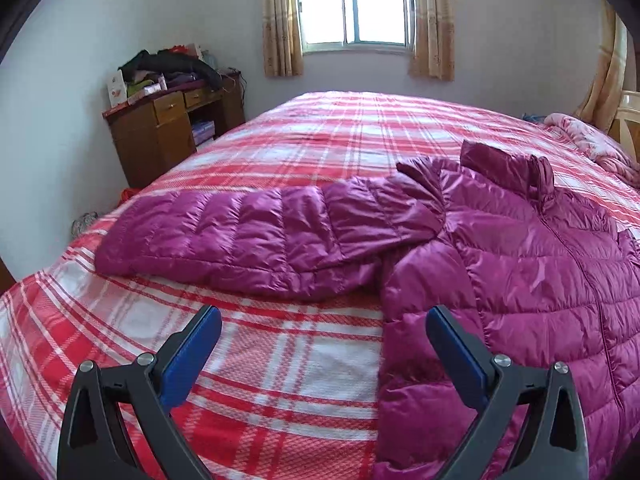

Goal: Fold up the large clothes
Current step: 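Lift the held sleeve and fold it across the jacket body with the right gripper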

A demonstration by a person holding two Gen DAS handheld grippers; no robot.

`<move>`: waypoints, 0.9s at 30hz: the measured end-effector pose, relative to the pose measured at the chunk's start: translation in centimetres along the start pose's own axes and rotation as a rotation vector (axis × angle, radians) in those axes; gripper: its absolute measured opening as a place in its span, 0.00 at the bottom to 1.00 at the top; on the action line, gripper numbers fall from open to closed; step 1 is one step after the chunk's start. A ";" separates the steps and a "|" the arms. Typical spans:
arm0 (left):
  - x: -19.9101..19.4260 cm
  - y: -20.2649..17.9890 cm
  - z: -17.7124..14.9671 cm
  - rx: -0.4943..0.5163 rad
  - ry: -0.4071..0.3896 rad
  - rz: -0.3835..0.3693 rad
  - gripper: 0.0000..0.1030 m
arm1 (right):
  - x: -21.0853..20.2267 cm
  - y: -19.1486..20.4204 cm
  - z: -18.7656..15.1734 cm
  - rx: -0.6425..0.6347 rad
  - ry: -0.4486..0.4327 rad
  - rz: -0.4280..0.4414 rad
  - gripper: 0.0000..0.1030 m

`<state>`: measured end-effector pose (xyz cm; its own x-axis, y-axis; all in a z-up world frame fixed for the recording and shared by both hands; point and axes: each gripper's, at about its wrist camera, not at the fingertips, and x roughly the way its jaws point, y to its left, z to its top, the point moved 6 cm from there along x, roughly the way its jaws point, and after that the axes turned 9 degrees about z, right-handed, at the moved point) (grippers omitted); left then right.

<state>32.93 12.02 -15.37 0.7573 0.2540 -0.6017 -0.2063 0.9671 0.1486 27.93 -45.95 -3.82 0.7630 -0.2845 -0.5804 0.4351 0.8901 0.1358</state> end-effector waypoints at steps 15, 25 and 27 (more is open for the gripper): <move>1.0 7.1 -1.1 -0.166 0.027 0.072 0.99 | 1.0 35.4 -13.8 -0.471 0.162 0.550 0.12; 2.8 6.0 -2.2 -0.146 0.065 0.072 0.99 | 2.6 41.8 -20.0 -0.607 0.179 0.572 0.12; 2.8 6.0 -2.2 -0.149 0.067 0.071 0.99 | 2.9 42.8 -20.5 -0.613 0.186 0.570 0.13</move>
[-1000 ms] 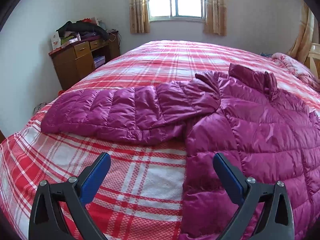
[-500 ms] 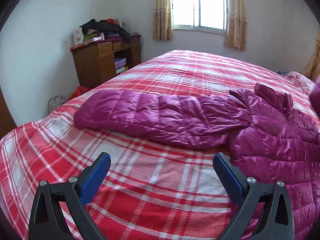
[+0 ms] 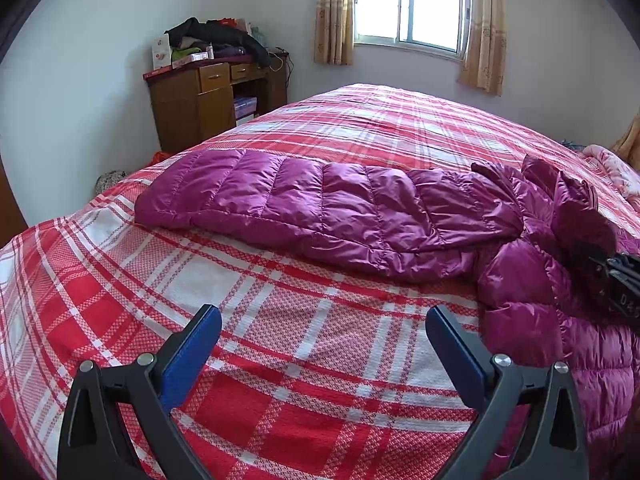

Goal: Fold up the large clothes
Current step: 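Lift the held sleeve and fold it across the jacket body with the right gripper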

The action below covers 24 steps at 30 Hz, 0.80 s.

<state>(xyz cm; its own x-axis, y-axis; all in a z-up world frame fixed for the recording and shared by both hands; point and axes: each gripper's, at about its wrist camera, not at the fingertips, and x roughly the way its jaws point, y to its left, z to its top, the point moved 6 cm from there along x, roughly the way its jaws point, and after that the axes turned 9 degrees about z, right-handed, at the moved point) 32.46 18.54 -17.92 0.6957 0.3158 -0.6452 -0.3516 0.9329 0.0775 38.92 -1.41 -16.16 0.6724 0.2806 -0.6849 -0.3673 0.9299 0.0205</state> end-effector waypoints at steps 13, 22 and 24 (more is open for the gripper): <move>0.9 -0.5 -0.6 0.019 0.023 0.007 0.99 | -1.4 0.8 0.4 0.017 -0.018 0.132 0.83; -2.4 -3.6 2.2 0.145 -0.068 0.009 0.99 | -9.3 -15.4 -1.2 0.254 -0.098 -0.098 0.05; -3.7 -5.8 3.8 0.177 -0.098 -0.025 0.99 | -8.6 -19.8 -3.0 0.323 -0.050 -0.191 0.05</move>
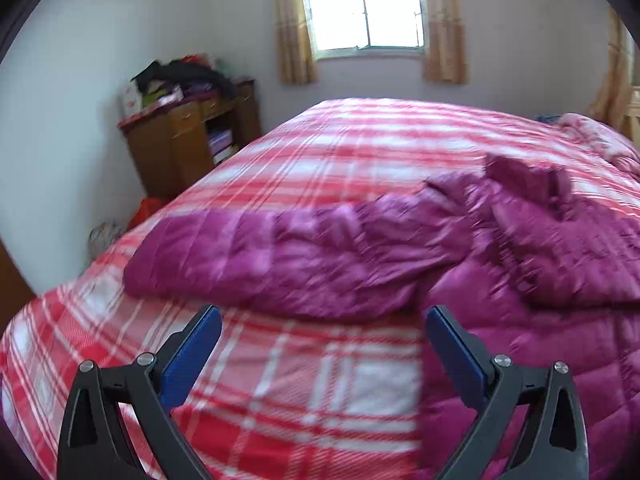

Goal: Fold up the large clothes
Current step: 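Lift the held sleeve and fold it across the jacket body with the right gripper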

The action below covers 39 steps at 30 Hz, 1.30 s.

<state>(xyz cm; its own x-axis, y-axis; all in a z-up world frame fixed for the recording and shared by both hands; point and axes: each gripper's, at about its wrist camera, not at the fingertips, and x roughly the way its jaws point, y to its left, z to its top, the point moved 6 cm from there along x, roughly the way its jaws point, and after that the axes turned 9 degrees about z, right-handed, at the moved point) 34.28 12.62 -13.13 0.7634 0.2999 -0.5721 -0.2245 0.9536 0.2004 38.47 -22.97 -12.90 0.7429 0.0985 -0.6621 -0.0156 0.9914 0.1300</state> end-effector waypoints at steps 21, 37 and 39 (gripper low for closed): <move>6.2 -17.3 2.2 0.081 0.177 0.006 0.99 | 1.4 -2.5 -3.2 0.141 0.084 0.107 0.13; 7.4 11.4 1.9 -0.363 0.218 0.271 0.99 | -1.0 2.1 -4.5 0.129 0.007 0.176 0.89; 8.3 16.0 1.4 -0.457 0.227 0.357 0.99 | -2.8 3.6 -4.0 0.075 -0.038 0.197 0.90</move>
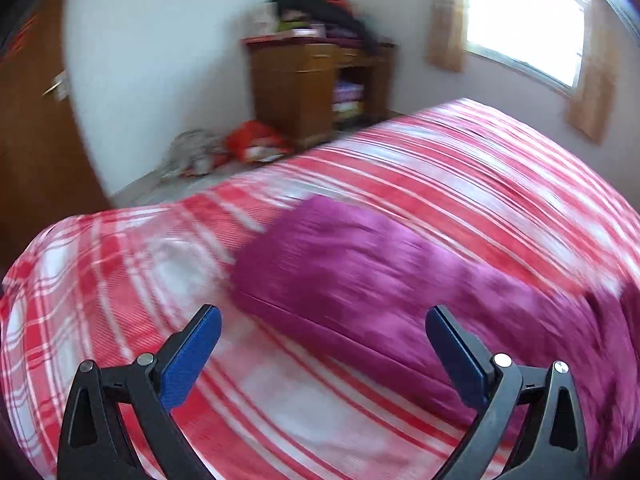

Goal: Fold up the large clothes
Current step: 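Lift the held sleeve and fold it across the jacket body with the right gripper, then grasp the other sleeve cuff with the left gripper and lift it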

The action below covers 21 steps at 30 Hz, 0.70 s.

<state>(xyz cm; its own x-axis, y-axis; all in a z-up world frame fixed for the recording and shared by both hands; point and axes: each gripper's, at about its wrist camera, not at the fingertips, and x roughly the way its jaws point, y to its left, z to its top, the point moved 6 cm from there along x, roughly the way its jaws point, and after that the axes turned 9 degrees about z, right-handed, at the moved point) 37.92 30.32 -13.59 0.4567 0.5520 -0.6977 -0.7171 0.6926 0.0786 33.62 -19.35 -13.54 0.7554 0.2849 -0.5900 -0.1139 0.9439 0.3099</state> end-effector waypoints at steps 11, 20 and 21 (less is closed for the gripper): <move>9.3 4.1 1.1 -0.335 0.168 0.033 0.99 | -0.2 5.2 -1.7 -0.227 0.046 -0.041 0.90; 9.0 0.9 0.8 -0.251 0.115 0.050 0.99 | 0.1 5.7 -2.9 -0.213 0.075 -0.025 0.70; 9.0 0.8 0.8 -0.247 0.111 0.056 0.99 | 0.2 5.8 -3.0 -0.208 0.083 -0.018 0.57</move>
<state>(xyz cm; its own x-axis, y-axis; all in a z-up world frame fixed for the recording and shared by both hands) 41.84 36.19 -19.23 0.3623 0.5225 -0.7718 -0.8524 0.5207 -0.0477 31.18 -13.34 -14.17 0.7038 0.2725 -0.6560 -0.2380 0.9606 0.1437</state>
